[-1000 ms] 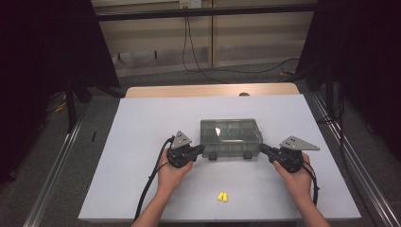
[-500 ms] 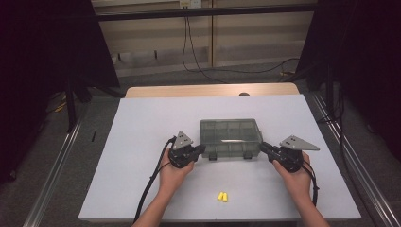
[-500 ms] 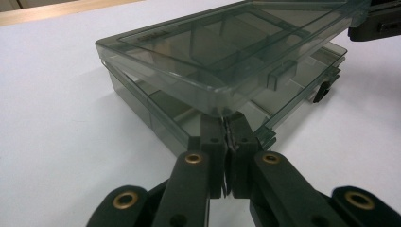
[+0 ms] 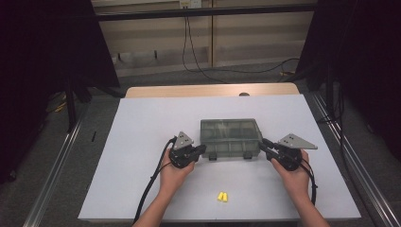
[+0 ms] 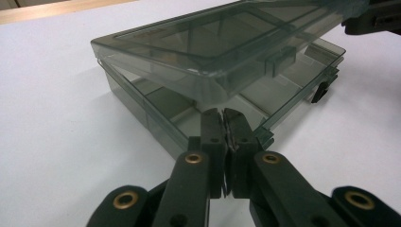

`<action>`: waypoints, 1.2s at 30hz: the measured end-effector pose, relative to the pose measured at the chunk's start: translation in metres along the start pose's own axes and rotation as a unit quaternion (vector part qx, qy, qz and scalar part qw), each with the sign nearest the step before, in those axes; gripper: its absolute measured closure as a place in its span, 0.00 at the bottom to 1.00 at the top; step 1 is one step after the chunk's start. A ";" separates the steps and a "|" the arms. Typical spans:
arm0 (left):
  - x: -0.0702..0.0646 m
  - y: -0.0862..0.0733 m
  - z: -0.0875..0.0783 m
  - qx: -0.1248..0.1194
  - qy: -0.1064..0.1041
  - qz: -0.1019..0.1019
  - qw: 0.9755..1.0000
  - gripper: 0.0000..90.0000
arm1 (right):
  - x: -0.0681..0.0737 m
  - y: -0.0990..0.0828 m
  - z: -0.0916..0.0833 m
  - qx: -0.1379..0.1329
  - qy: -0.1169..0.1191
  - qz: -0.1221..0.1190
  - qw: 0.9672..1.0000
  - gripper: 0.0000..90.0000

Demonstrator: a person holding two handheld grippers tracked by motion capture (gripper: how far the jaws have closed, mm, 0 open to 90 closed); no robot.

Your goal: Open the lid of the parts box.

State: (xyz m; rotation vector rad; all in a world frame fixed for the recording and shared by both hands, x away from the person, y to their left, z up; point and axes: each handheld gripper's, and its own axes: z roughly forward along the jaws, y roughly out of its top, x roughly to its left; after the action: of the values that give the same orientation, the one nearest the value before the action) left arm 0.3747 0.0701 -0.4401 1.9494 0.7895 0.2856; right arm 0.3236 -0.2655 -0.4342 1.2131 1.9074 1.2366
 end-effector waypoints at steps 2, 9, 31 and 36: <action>0.000 0.000 0.000 0.000 0.000 0.001 1.000 0.97 | 0.001 0.003 0.000 -0.002 -0.008 -0.004 1.000 0.86; 0.000 0.000 0.001 0.000 0.002 0.002 1.000 0.97 | 0.000 0.009 -0.001 -0.020 -0.014 0.007 1.000 0.88; -0.002 0.001 0.000 0.007 0.012 0.014 1.000 1.00 | -0.002 0.037 0.004 -0.026 -0.044 0.006 0.999 0.89; -0.002 0.001 -0.001 0.009 0.011 0.013 1.000 1.00 | -0.003 0.043 0.008 -0.027 -0.052 0.004 0.998 0.90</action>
State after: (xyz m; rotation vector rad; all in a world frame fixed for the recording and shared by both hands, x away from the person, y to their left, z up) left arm 0.3731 0.0688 -0.4382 1.9766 0.7849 0.3176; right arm 0.3480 -0.2578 -0.3982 1.2344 1.7854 1.1972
